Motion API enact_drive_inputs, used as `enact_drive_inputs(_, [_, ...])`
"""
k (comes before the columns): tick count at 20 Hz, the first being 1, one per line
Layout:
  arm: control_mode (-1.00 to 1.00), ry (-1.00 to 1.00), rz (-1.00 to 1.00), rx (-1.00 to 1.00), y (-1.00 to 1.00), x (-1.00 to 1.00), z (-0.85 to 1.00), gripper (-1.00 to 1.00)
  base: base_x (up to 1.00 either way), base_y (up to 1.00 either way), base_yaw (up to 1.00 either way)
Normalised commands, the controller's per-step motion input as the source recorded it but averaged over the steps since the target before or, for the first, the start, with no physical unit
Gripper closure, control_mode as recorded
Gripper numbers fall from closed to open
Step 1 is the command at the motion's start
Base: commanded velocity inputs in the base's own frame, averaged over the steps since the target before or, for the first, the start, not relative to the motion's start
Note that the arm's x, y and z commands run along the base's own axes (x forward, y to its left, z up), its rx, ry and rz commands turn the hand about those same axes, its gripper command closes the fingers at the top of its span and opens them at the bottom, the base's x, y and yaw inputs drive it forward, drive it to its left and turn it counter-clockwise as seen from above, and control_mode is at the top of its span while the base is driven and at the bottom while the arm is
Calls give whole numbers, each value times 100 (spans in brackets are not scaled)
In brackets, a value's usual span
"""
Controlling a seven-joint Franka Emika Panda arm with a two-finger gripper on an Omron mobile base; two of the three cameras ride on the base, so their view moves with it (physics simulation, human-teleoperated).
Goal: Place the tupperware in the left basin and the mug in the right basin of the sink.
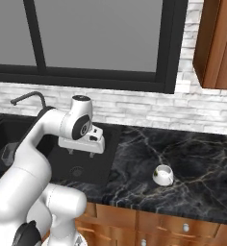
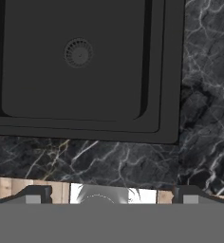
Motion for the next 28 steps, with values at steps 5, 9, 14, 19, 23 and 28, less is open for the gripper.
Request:
enact_drive_inputs(5, [100,0,0,0,0,0,0,-100,0,0,0])
enact_drive_inputs(9, [100,0,0,0,0,0,0,-100,0,0,0])
enact_drive_inputs(14, [100,0,0,0,0,0,0,-100,0,0,0])
enact_drive_inputs(19, [-100,0,0,0,0,0,0,-100,0,0,0])
enact_drive_inputs(23, [-100,-1,0,4,-11,-15,10,-100,0,0,0])
enact_drive_inputs(28, [-100,-5,0,1,-22,-21,19,-100,0,0,0])
